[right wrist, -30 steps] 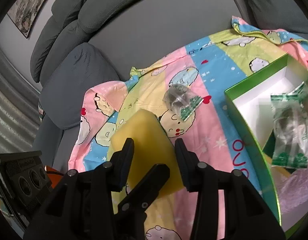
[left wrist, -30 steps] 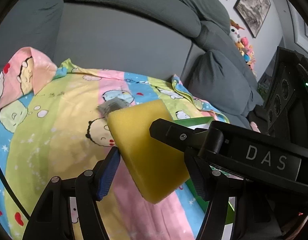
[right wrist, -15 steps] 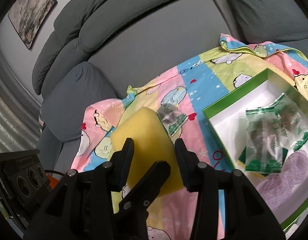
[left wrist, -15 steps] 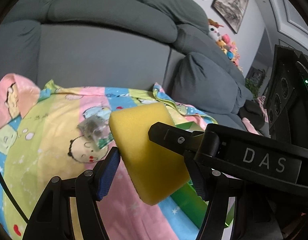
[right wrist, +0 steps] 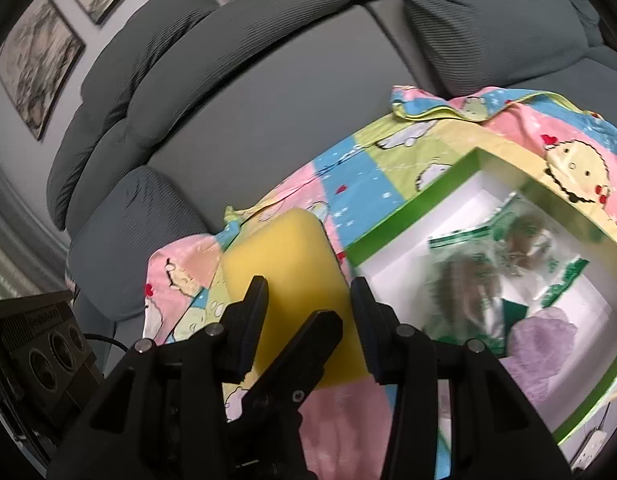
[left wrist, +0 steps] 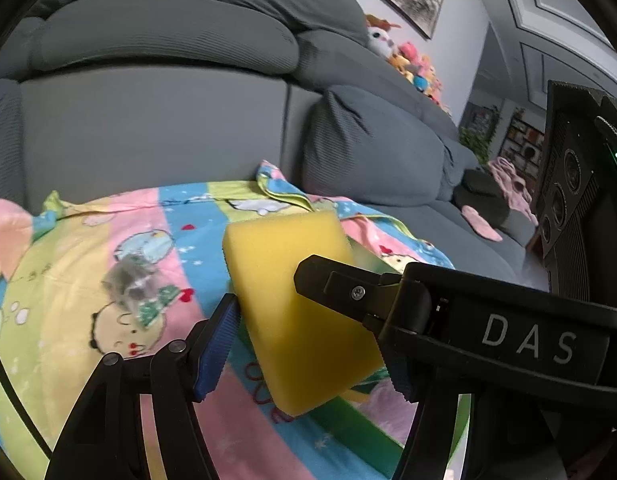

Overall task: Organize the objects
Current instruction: 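Carry the yellow sponge with the right gripper over the white box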

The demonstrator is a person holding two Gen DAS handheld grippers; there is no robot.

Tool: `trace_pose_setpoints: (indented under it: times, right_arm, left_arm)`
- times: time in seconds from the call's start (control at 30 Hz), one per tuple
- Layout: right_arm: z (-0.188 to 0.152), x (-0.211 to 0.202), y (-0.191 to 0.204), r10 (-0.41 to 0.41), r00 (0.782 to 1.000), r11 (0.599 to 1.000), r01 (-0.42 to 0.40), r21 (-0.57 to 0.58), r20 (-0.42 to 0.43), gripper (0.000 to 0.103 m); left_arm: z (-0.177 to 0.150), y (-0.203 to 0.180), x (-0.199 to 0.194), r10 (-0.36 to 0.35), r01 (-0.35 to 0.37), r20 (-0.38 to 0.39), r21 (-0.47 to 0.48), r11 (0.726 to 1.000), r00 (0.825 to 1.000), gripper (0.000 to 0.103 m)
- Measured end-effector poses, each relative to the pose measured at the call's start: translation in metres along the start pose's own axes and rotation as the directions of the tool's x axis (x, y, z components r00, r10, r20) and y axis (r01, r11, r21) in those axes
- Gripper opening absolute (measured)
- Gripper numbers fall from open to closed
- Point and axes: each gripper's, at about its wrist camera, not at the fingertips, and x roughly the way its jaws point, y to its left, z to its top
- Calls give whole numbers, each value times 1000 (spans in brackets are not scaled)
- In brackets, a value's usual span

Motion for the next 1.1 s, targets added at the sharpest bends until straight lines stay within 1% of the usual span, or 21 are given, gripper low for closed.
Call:
trace_pose_setpoints:
  times: [0.13,0.23,0.4,0.57,0.73,0.87,1.0,1.1]
  right_arm:
    - [2,-10,-17,-21,999,999,20,33,24,44]
    - [4,-18,-29,-48,998,997,45,66,43,44]
    - [6,-22,-46,-109,993,990,105,97,39,44]
    - [5,-24,-62,-146,989,982,141,127,33,44]
    - [4,-25,-79,-191,981,968,186,166,14,44]
    - [4,-25,-91,-228,974,955,224,195,-3,43]
    - [3,-21,-101,-265,964,941,266,211,-31,43]
    - [2,-17,-107,-281,959,933,285,220,-48,43]
  left_arm:
    - [3,-17,9,-28,28,-17,43,999,999,67]
    - [4,-26,19,-62,64,-45,54,996,997,67]
    - [1,-38,34,-105,111,-87,62,992,991,67]
    - [-2,-49,46,-126,136,-125,74,988,984,67]
    - [-6,-57,63,-159,173,-175,67,983,972,67]
    - [-11,-62,73,-175,189,-209,50,981,962,66]
    - [-17,-63,85,-193,204,-255,18,979,947,64]
    - [-20,-61,88,-202,207,-272,-7,978,941,64]
